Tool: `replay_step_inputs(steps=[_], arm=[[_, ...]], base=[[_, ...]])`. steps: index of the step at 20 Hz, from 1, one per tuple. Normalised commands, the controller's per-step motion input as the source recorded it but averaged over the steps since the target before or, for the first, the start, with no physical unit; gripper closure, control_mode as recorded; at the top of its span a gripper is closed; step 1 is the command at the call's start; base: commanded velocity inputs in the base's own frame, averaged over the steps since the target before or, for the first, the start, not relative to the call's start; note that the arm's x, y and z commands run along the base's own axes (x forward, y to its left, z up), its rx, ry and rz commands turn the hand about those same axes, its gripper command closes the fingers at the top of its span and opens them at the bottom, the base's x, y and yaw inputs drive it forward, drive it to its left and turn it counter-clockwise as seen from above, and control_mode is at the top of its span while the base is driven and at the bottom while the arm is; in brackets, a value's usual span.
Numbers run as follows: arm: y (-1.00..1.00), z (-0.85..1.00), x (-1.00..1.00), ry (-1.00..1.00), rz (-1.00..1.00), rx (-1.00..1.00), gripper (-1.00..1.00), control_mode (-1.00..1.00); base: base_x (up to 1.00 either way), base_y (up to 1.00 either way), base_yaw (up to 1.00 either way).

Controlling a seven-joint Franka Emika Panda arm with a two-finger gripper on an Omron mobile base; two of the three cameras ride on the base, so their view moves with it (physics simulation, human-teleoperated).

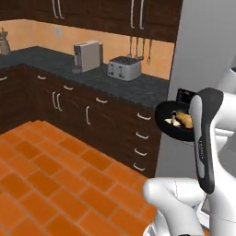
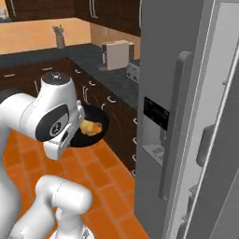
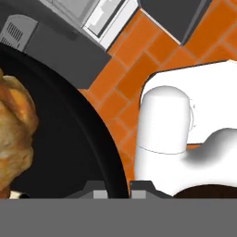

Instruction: Pick the chicken drumstick and mushroom from their plates and place them in the bowl. Then put the bowl in the fridge.

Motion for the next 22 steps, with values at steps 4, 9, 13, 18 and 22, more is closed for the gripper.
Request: replay_step_inputs(steps=[4, 9, 13, 18, 22], arm=[[0.00, 0.00, 0.00, 0.00, 0.00, 0.00, 1.00, 1.00], [0.00, 0.00, 0.00, 0.00, 0.00, 0.00, 1.00, 1.00], [0.00, 0.00, 0.00, 0.00, 0.00, 0.00, 1.00, 1.00], [0.00, 0.00, 0.00, 0.00, 0.00, 0.00, 1.00, 1.00], [0.00, 0.00, 0.00, 0.00, 0.00, 0.00, 1.00, 1.00]], base=[[0.99, 1.00, -0.52], [0.94, 1.00, -0.34], [0.57, 1.00, -0.46], [0.37, 0.60, -0.82], [-0.14, 0.42, -0.89]])
